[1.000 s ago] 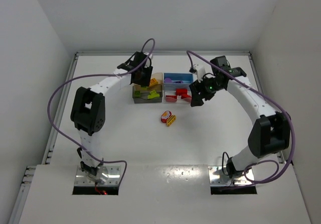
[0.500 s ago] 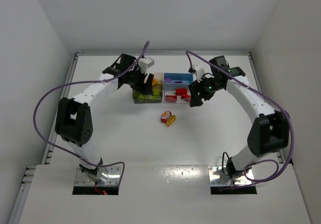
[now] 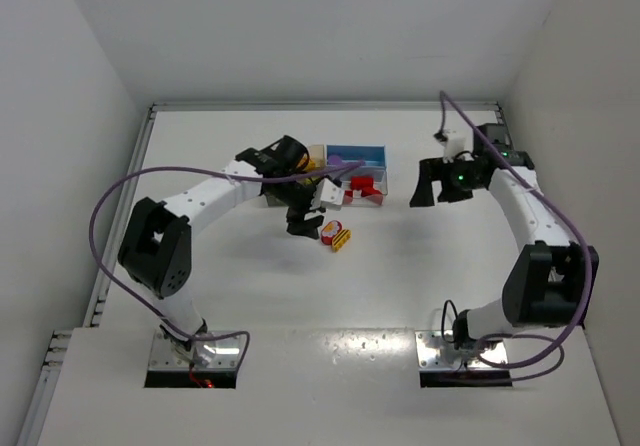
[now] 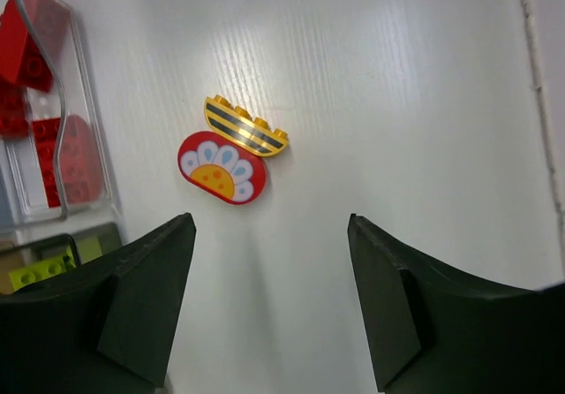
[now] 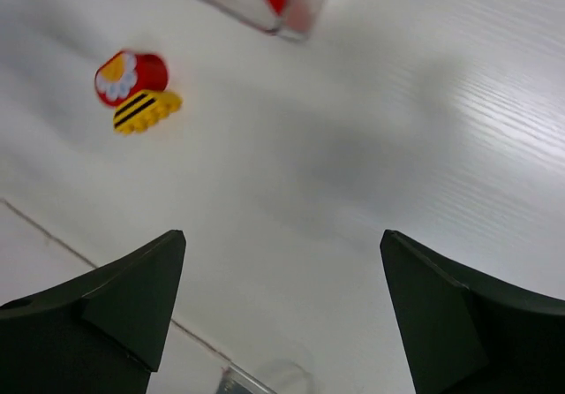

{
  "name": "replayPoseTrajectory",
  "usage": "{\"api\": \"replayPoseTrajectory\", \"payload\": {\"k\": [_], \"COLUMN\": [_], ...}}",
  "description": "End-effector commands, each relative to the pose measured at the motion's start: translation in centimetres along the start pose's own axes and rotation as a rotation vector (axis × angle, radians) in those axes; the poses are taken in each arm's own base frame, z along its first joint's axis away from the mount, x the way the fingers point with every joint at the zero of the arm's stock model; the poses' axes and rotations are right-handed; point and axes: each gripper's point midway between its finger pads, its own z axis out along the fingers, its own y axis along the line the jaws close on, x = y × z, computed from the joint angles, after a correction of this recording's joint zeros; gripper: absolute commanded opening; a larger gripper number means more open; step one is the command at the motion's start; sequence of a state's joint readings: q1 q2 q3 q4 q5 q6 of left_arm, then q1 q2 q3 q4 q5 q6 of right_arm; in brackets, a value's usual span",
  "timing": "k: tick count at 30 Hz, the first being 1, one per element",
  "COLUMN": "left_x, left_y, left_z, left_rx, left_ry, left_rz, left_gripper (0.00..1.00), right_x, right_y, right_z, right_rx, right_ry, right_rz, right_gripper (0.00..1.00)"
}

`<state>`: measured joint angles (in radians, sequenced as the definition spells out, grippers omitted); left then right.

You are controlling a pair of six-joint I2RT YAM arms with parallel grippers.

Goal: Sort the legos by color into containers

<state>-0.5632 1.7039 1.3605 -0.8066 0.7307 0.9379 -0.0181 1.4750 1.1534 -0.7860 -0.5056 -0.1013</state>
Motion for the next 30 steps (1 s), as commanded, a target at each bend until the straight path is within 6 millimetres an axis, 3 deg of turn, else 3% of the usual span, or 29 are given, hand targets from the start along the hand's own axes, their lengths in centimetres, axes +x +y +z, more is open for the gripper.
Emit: {"api": "replayPoseTrajectory", "payload": {"k": [1,2,6,16,30], "left_x": [-1.7,-1.5,-1.8,0.3,4.4], "left_y": [1.9,2.7,3.0,2.3,4.2], "left_z": [1.5,1.9,4.0,9.0,12.2], "left_rx": [0.003,-0.01,0.028,0.132,0.165], "left_ry": [-0.057,-0.052,-0.041,0.024,0.129], "left_rz": [0.214,0.233,0.337,0.417,0.402], "left_gripper": [0.77,0.77,0.78,0.78,0.78], "right_x": [-0.7,-0.3,0.3,1.0,1.2], "right_y": [-2.7,-3.0,-3.7,-4.5,-4.7], "right_z": [-2.5,-2.8,-4.1,-6.7,-7.6], "right_rx": [0.037,0.036,0.03,0.048,0.043], "right_ry": [-0.126,-0.136,-0.181,-0.243,-0.259], "right_rz": [0.227,0.274,0.346,0.418,0.441], "right_gripper": [0.93,0.95,0.96,0.96,0.96]}}
